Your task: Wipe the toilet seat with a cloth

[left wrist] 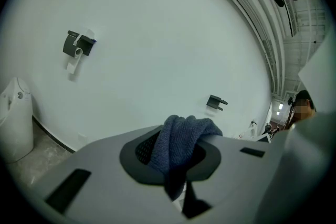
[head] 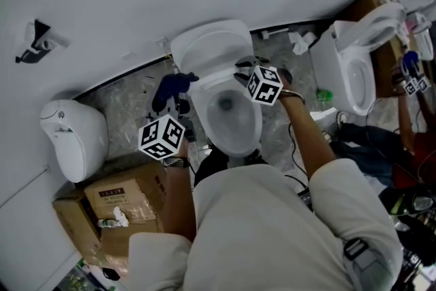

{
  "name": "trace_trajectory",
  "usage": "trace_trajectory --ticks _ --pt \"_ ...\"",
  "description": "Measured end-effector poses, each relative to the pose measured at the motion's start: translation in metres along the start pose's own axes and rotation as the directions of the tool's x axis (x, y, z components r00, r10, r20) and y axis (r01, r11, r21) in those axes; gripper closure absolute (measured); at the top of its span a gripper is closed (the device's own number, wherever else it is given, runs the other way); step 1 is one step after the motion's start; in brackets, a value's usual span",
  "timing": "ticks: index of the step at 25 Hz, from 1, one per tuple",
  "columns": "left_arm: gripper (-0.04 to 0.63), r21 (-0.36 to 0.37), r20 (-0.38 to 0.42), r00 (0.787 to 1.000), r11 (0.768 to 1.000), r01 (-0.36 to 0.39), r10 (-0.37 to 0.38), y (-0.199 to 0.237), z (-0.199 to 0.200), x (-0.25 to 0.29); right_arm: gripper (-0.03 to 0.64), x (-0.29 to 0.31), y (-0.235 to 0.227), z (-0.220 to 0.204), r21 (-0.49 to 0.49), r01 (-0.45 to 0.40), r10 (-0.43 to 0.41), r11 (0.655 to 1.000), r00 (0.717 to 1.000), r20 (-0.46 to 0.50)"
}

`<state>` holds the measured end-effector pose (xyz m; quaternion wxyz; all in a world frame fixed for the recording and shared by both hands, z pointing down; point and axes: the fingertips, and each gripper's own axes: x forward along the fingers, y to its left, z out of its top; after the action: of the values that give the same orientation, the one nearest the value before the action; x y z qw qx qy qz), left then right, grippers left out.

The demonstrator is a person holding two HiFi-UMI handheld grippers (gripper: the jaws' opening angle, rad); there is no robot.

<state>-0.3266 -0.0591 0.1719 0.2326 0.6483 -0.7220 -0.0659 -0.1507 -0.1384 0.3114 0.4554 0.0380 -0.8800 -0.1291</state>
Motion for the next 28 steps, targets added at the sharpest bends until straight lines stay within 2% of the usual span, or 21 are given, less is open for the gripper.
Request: trace_trajectory --ticks 5,11,15,21,28 --pt "0.565 -0.005 -0.004 1.0 1.0 -0.003 0.003 -0.023 -0.014 -0.021 0.486 -0.015 0.035 -0.009 0.052 0.027 -0.03 0.998 0.998 0.064" --pt "0.565 0.003 -0.004 1.0 1.0 -0.023 0.023 -0.038 -0.029 -0.051 0.477 -0.025 0.081 -0.022 0.004 -0.035 0.035 0.999 0.998 0.047" --pt "0.565 0.016 -0.004 0.999 0.999 -0.046 0.046 -0.048 -0.045 -0.072 0.472 -0.029 0.094 -0.028 -0.002 -0.024 0.024 1.0 0.998 0.06" --pt "0.565 0.012 0.005 0.993 0.993 -0.117 0.117 -0.049 -0.068 -0.112 0.471 -0.029 0.114 -0.034 -0.027 -0.044 0.045 0.999 0.999 0.031" --pt "0.565 -0.007 -0.055 0.99 0.992 -0.129 0.129 -0.03 -0.09 -0.132 0.459 -0.031 0.154 -0.049 -0.029 -0.095 0.095 0.995 0.995 0.01"
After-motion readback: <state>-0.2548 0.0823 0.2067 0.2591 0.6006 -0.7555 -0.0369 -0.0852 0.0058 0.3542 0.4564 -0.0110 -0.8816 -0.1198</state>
